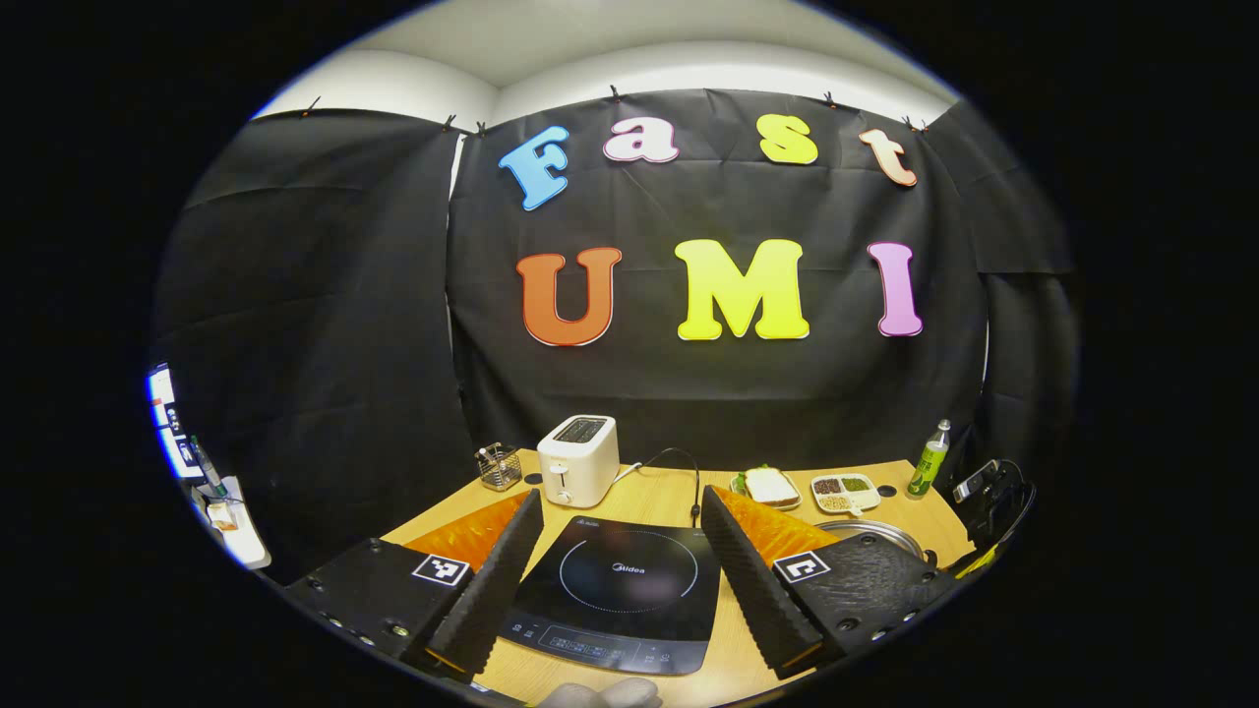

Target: First push the handle of the pot to place it horizontally, then grasp the pot with both hands and set it on the induction cooktop.

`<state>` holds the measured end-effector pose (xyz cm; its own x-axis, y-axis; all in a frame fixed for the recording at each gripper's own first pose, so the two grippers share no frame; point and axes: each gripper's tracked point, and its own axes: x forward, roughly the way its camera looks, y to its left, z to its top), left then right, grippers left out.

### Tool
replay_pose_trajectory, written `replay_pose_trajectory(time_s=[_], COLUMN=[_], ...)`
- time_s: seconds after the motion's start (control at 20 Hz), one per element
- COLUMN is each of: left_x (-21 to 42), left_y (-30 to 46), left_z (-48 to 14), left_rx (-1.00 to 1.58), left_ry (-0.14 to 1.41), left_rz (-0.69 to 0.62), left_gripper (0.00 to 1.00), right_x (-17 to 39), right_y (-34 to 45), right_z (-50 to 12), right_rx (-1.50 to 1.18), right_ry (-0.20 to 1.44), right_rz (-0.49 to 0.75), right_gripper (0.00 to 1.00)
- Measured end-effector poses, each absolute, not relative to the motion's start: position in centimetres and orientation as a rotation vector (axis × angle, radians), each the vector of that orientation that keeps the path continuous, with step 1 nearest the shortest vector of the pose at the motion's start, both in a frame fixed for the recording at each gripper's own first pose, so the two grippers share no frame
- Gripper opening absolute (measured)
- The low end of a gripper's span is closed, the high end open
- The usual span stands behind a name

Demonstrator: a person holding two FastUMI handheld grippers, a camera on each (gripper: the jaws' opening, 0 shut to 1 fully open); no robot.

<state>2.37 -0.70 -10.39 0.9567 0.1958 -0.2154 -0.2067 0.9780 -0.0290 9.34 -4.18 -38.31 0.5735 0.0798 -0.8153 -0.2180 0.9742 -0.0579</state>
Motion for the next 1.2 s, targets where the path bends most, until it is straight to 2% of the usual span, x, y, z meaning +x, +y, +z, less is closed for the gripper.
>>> replay_pose_trajectory(time_s=[0.3,0.45,0.8,0.9,1.0,1.1,1.2], left_x=[1.9,1.7,2.8,3.3,3.7,4.4,5.0], left_y=[-2.1,-2.8,-4.6,-5.1,-5.6,-5.8,-6.2], left_z=[-11.4,-11.6,-11.4,-11.7,-12.0,-12.3,-12.6], left_rx=[-0.061,-0.057,-0.029,-0.038,-0.045,-0.035,-0.031], left_ry=[0.237,0.248,0.237,0.239,0.238,0.24,0.24], left_rz=[0.272,0.289,0.228,0.195,0.152,0.118,0.078], left_gripper=[0.96,0.96,0.96,0.96,0.96,0.97,0.96], right_x=[12.0,12.4,11.6,10.8,10.0,9.3,8.5], right_y=[-6.9,-7.4,-8.8,-8.8,-8.8,-8.9,-8.7], right_z=[-38.2,-38.3,-36.6,-35.6,-34.3,-32.9,-31.4], right_rx=[-0.235,-0.24,-0.211,-0.177,-0.161,-0.145,-0.119], right_ry=[0.932,0.929,0.867,0.84,0.812,0.771,0.737], right_rz=[0.215,0.223,0.156,0.135,0.12,0.098,0.072], right_gripper=[0.04,0.01,0.02,0.12,0.18,0.37,0.76])
